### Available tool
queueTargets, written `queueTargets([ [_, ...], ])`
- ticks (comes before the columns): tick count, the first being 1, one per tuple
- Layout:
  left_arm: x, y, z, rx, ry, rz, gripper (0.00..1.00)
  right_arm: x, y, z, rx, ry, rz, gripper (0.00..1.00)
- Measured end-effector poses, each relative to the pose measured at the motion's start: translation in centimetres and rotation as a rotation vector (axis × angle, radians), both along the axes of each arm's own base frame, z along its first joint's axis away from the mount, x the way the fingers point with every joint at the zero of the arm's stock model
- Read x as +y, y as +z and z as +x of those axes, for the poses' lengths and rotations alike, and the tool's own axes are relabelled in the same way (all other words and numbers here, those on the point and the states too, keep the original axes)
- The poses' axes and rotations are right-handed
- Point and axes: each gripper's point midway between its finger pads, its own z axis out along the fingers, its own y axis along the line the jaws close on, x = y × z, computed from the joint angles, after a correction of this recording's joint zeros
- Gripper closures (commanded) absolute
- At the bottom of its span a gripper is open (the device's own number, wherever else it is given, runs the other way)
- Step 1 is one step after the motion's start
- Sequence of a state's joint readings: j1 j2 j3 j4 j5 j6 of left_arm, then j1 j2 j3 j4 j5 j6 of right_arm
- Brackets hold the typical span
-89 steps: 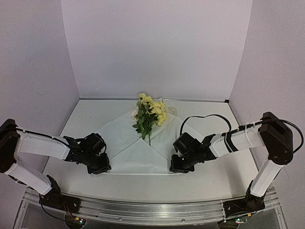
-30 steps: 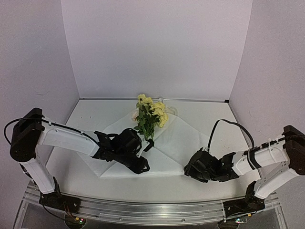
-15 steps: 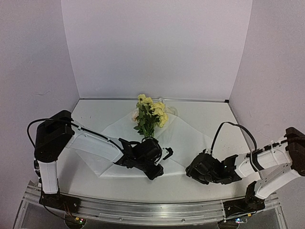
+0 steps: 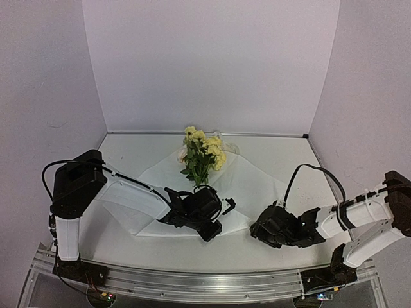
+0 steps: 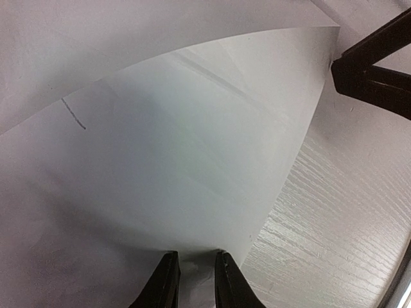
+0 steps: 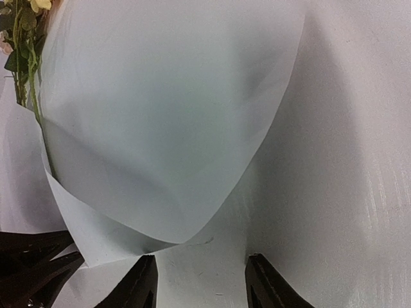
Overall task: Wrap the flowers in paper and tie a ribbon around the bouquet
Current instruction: Pick up the right corner of the flattened wrapping paper from the center of the board.
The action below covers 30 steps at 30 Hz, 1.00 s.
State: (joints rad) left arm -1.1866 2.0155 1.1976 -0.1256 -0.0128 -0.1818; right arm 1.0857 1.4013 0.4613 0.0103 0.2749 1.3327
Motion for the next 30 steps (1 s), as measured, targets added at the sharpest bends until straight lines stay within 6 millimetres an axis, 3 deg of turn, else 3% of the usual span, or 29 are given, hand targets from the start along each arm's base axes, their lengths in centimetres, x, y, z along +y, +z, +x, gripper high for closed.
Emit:
queueTargets([
  [4, 0.0, 0.0, 0.0, 0.000, 0.000, -0.002, 0.79, 0.1, 0.1, 0.2, -0.015, 0.017, -0.012, 0.43],
  [13, 0.0, 0.0, 0.0, 0.000, 0.000, -0.003, 0.80, 1.3, 1.1, 0.9, -0.071, 0.049, 0.025, 0.44],
  [26, 0.0, 0.0, 0.0, 0.001, 0.000, -0.003, 0.80, 1.6, 0.2, 2.7, -0.096, -0.013, 0.100, 0.58],
  [30, 0.0, 0.0, 0.0, 0.001, -0.001, -0.003, 0.80, 1.9, 0.1, 3.1, -0.112, -0.014, 0.125, 0.68],
])
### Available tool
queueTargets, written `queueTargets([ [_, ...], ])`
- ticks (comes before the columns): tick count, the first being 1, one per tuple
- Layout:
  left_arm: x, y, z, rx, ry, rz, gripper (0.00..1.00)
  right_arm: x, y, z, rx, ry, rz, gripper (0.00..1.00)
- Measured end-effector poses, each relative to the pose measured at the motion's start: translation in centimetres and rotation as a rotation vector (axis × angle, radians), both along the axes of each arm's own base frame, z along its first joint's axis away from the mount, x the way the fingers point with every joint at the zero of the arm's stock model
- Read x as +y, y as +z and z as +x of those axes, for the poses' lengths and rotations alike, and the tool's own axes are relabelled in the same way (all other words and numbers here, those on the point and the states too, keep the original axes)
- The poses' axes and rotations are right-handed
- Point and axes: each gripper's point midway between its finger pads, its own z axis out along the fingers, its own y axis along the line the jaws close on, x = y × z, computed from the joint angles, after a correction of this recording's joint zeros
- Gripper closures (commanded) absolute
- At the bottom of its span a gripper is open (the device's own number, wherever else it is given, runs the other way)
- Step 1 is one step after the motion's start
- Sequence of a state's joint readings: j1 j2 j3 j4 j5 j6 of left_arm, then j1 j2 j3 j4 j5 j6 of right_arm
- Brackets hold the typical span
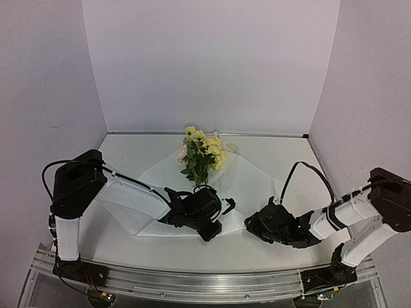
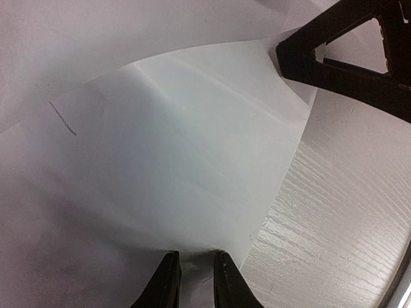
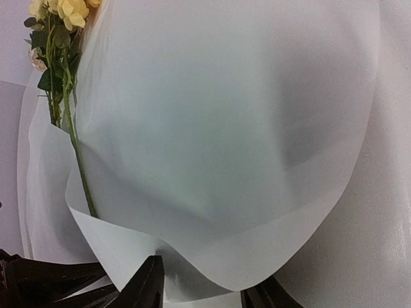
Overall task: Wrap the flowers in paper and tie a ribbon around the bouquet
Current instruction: Pick up the right corner of the flattened wrapping paper from the center of the board.
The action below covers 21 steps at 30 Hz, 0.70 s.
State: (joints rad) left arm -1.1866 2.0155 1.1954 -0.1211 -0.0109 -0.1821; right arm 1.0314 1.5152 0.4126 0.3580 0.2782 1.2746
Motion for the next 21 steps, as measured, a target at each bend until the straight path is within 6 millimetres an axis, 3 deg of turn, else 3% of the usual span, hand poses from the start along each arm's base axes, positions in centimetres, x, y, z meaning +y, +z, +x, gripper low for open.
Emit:
queueTargets([
  [9, 0.0, 0.0, 0.0, 0.001, -0.002, 0.000, 0.79, -0.7, -0.7, -0.4, -0.008, 0.019, -0.009, 1.00],
  [14, -1.1, 0.1, -0.2, 0.020, -0.021, -0.019, 0.80, -1.6, 0.0, -0.8, -0.046, 0.041, -0.012, 1.00],
  [21, -4.0, 0.2, -0.3, 0.031, -0.050, -0.044, 0.80, -3.3, 3.2, -1.1, -0.146, 0.092, -0.054, 1.00],
])
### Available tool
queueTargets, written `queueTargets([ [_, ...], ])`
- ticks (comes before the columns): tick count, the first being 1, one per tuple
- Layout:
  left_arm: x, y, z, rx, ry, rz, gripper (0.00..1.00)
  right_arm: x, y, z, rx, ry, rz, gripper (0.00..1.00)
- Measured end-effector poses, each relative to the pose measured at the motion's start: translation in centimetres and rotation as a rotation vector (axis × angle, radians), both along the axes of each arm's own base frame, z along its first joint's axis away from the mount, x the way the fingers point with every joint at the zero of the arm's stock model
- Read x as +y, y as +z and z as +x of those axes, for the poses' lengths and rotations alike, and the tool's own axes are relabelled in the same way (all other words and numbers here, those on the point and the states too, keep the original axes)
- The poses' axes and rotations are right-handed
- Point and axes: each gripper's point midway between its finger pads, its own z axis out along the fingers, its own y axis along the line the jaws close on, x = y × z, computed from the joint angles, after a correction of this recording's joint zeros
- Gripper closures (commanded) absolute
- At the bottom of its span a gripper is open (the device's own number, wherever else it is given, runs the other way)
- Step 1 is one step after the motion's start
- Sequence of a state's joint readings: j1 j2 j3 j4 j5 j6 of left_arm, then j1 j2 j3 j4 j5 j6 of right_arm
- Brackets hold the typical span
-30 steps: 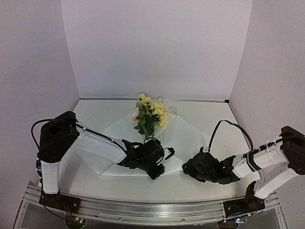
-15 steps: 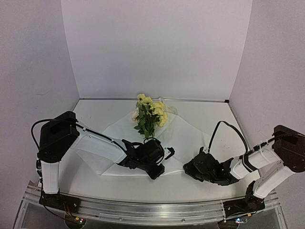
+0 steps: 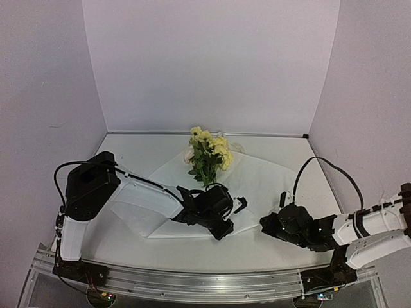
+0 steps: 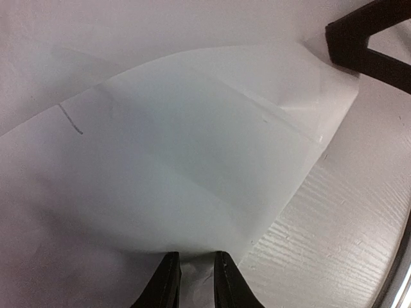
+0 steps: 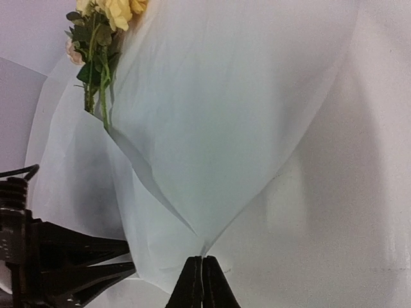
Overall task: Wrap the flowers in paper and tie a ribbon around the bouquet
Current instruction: Pick up the right corner of the flattened wrapping paper from the center of the board, then fold the right corner of the flattened wrapping paper at the center of the board.
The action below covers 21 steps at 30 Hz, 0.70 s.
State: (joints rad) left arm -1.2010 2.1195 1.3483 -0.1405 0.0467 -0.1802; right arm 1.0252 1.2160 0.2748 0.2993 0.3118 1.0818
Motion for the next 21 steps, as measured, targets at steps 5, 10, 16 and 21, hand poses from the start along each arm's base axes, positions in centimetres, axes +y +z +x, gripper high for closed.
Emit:
queueTargets([
  [5, -2.4, 0.1, -0.1, -0.006, -0.012, -0.026, 0.80, -1.1, 2.3, -0.6, -0.048, 0.083, -0.116, 1.00],
  [10, -3.4, 0.1, -0.2, 0.002, -0.002, -0.043, 0.79, -0.6, 3.9, -1.2, -0.051, 0.202, -0.224, 1.00],
  [16, -3.5, 0.2, -0.2, 0.019, 0.014, -0.054, 0.77, -0.3, 3.9, -1.5, -0.036, 0.294, -0.328, 1.00],
  [21, -3.0, 0.4, -0.3, 0.021, 0.019, -0.060, 0.75, -0.9, 3.4, -1.8, -0.022, 0.307, -0.373, 1.00],
])
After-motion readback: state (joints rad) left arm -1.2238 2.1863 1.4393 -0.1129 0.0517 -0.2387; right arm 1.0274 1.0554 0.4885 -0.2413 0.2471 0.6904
